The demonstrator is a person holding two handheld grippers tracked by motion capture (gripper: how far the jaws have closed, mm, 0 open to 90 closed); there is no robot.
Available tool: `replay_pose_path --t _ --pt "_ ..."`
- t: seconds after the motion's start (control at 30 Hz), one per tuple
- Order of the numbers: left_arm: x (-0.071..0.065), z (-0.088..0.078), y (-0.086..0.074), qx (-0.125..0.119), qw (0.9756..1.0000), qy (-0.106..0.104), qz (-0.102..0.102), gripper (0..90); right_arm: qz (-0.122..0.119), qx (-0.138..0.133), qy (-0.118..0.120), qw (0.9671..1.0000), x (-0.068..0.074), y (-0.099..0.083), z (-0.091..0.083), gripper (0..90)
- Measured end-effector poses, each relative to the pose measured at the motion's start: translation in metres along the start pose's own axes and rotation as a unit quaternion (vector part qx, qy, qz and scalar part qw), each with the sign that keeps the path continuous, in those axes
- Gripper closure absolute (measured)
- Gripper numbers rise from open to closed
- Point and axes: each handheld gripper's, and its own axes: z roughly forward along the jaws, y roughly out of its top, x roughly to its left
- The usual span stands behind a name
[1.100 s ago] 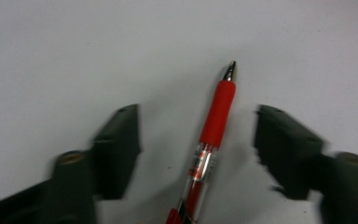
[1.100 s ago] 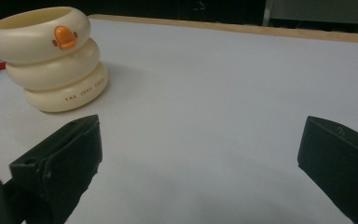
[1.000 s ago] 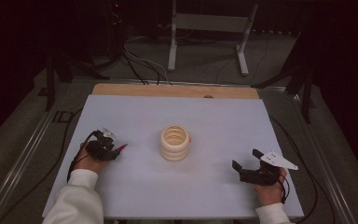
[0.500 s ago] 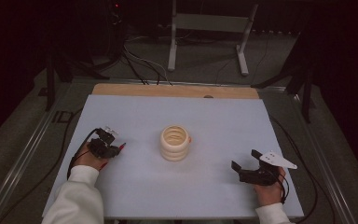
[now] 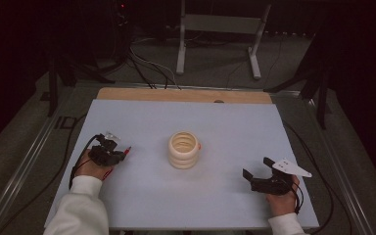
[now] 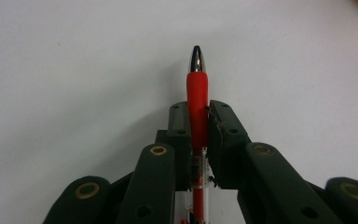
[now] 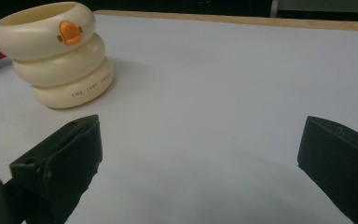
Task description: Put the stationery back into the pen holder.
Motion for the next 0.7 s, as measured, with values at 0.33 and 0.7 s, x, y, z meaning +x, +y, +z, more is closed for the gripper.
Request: replay_pose_path --t 0.33,0.7 --pt "-0.004 -0.011 0.002 -0.029 0.9996 0.001 -0.003 80.8 0.001 -0.006 0.002 1.0000 0.000 0.000 -0.001 0.1" --pt "-0.012 -0.021 0.010 -0.057 0.9984 0.006 -0.004 80.7 0.004 -0.009 0.008 0.9999 0.000 0.000 -0.001 0.1"
